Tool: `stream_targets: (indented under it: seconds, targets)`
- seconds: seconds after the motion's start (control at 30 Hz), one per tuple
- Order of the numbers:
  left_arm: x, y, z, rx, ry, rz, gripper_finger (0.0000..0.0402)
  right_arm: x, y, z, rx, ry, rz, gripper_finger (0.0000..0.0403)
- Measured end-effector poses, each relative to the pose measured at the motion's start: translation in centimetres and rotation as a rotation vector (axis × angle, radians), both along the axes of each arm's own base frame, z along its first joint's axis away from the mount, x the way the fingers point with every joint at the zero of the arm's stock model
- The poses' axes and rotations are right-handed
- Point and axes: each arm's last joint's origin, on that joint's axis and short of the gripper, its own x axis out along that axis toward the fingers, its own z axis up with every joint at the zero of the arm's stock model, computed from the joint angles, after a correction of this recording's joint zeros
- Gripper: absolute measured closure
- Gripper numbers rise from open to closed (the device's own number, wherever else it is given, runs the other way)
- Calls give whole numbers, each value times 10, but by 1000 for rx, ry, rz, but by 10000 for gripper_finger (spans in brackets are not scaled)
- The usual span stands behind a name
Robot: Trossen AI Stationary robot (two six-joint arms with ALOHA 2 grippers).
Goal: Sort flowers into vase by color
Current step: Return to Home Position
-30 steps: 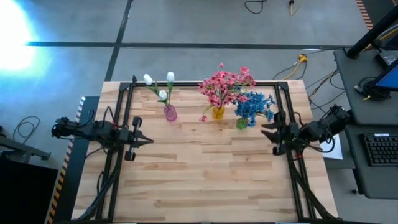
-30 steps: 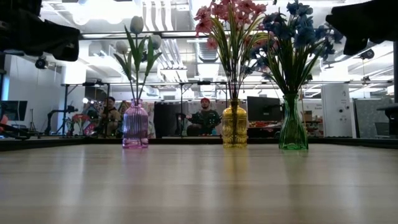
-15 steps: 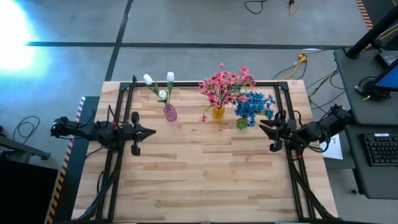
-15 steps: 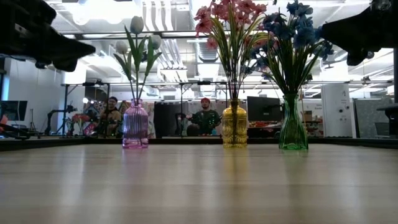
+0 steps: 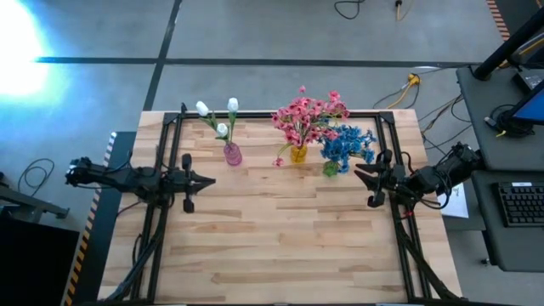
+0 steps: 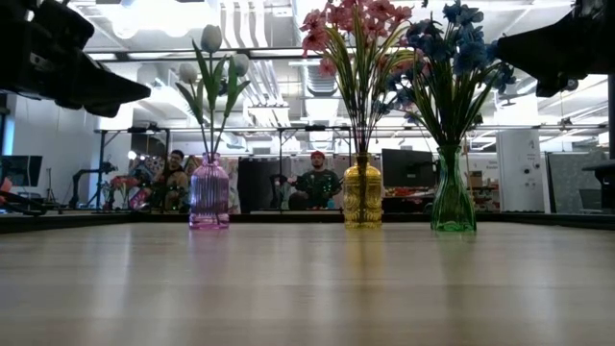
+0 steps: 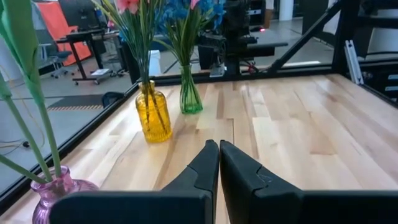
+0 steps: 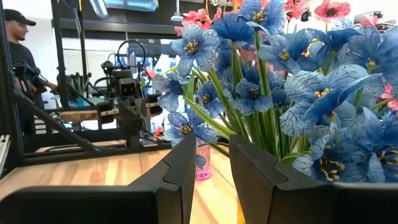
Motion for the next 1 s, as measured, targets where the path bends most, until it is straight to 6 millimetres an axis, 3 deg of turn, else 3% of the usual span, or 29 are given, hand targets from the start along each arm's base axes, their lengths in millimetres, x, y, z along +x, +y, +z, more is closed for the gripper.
stream_targets:
  seconds: [1.0]
  targets:
    - [8,-2,-9,25,105,-1,402,0,0,0,-1,0,0,311]
